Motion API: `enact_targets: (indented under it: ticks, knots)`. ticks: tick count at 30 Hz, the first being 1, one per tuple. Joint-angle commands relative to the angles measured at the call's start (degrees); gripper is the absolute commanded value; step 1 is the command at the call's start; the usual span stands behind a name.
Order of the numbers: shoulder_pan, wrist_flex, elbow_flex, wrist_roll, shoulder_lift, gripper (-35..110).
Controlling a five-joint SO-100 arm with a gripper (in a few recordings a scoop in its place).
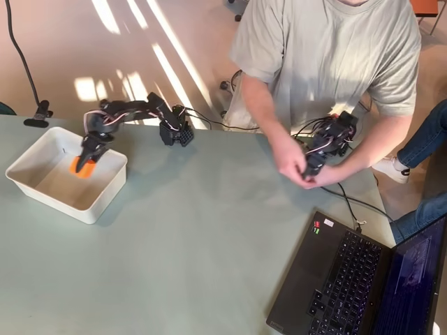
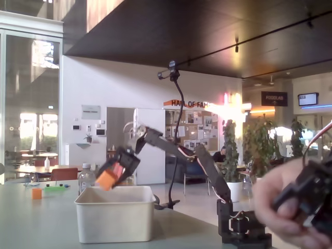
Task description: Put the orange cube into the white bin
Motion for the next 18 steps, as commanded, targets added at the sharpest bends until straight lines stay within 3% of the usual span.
enact_targets:
  ticks: [1,18]
  knots:
    - [4.1,-0.8,-1.6,0.4,-1.8,29]
    - [4.5,-0.9,-1.6,6.7,-4.1,35]
